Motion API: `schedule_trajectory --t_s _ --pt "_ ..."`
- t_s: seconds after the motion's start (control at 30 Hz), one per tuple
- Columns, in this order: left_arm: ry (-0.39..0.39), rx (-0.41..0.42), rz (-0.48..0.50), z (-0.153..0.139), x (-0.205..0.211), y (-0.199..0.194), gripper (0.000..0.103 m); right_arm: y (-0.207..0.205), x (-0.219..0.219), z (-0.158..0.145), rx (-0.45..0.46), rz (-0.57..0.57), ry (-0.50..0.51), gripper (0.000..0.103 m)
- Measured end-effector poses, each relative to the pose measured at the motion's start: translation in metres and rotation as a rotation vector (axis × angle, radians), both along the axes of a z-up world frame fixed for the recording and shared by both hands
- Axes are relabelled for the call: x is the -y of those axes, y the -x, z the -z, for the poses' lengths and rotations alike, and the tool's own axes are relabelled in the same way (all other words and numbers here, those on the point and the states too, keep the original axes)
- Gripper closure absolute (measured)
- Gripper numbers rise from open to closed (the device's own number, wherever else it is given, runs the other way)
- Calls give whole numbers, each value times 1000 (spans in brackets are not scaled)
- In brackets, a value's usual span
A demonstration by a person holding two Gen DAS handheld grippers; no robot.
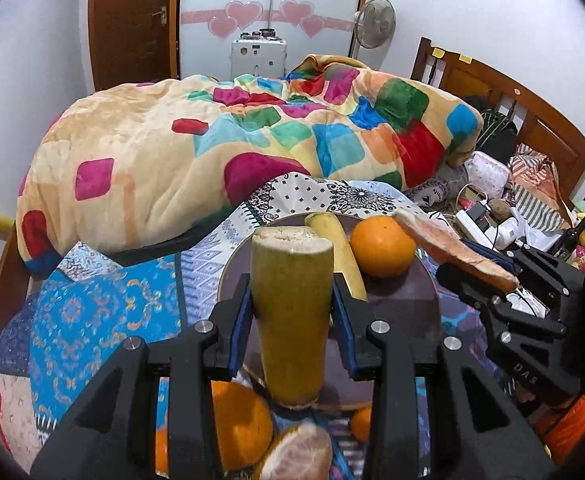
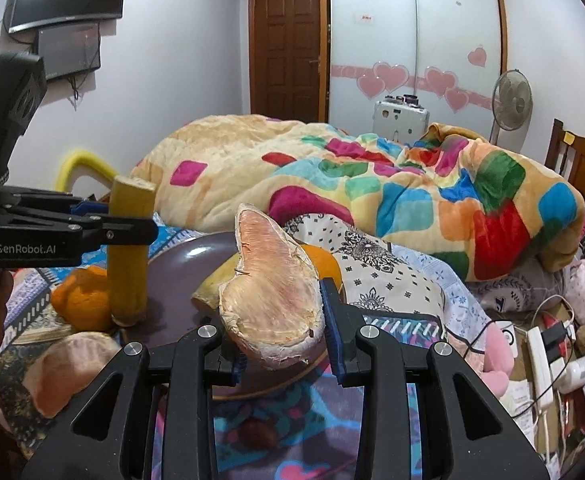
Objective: Organize fruits
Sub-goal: 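Carry the yellow cylinder onto the plate with the left gripper while the right gripper carries the pomelo peel there, then open both grippers on the plate and withdraw them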
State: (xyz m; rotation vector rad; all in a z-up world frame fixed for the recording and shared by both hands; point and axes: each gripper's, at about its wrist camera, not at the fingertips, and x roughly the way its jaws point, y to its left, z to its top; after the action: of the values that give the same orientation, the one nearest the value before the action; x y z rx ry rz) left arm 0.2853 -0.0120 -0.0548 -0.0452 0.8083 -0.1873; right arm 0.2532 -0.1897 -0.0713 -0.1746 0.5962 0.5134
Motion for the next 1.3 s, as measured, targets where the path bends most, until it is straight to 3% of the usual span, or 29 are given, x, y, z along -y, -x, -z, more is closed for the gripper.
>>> schedule_trajectory --t_s 0.27,0.57,0.73,0.9,1.3 --pt "-10 -45 5 11 8 -37 66 -16 -11 6 -35 -24 27 74" --pt "-18 -102 20 22 17 -51 66 -12 -27 13 -58 -76 72 73" --pt "-25 -104 31 27 18 -43 66 -10 -30 15 -72 -88 92 71" --pt "-27 -86 21 20 11 -31 66 -6 -28 19 -96 -93 91 54" --pt "-67 -13 -9 -5 -6 31 61 26 -18 -7 -53 -53 45 47"
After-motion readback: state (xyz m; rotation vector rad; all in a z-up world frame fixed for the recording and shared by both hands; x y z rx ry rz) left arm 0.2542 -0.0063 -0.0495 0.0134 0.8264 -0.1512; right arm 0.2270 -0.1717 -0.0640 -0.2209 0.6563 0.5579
